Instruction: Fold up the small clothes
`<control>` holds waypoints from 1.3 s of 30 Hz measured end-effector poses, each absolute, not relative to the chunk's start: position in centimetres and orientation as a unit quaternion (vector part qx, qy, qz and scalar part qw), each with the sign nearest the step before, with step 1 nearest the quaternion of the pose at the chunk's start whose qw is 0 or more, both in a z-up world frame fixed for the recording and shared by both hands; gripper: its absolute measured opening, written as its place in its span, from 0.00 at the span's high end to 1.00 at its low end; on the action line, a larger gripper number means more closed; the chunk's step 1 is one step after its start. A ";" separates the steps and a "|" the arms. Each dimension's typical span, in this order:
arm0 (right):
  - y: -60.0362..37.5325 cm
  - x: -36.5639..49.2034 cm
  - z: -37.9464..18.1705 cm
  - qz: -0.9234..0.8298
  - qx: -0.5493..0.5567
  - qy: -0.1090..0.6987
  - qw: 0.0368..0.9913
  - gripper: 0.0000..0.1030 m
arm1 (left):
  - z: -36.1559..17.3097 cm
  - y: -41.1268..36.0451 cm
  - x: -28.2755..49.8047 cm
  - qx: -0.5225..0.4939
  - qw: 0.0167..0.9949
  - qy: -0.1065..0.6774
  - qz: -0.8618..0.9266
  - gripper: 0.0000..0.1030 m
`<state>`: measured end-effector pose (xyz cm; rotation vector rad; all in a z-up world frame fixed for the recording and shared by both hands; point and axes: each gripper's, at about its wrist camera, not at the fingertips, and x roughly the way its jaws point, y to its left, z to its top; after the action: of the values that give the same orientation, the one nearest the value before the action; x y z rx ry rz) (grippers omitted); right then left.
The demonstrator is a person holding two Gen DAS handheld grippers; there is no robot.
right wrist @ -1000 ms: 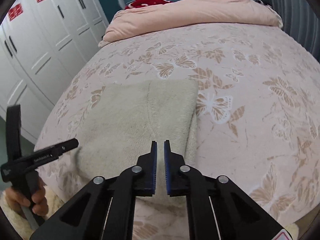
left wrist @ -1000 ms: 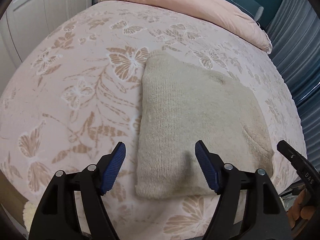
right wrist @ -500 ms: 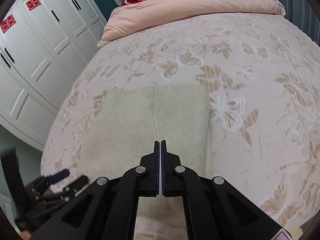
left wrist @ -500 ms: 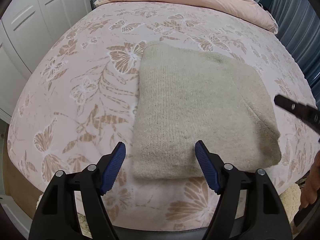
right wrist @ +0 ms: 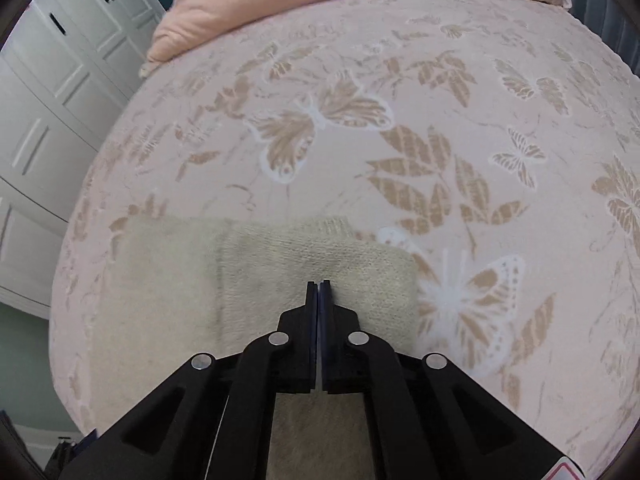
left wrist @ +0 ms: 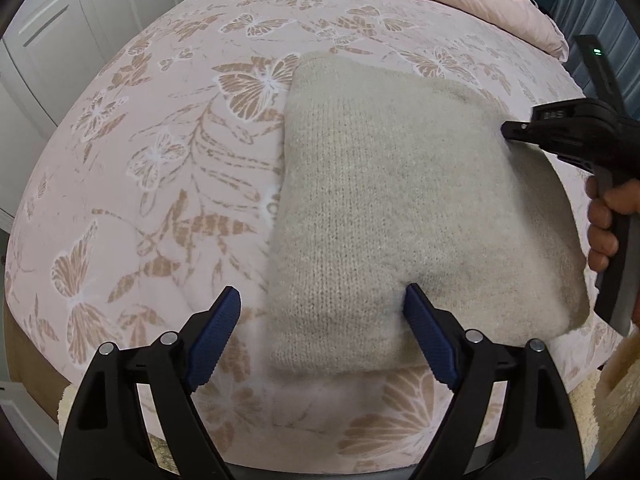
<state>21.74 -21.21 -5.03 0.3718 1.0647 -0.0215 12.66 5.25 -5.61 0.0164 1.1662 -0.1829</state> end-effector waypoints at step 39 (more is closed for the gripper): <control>-14.3 -6.0 -3.9 -0.098 0.092 0.436 0.890 0.53 | -3.0 3.6 1.9 0.054 0.891 0.449 -0.052 0.11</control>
<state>-6.04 -14.26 -3.92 0.1918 0.9052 -0.2039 1.95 3.59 -2.97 0.1123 0.9315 -0.1083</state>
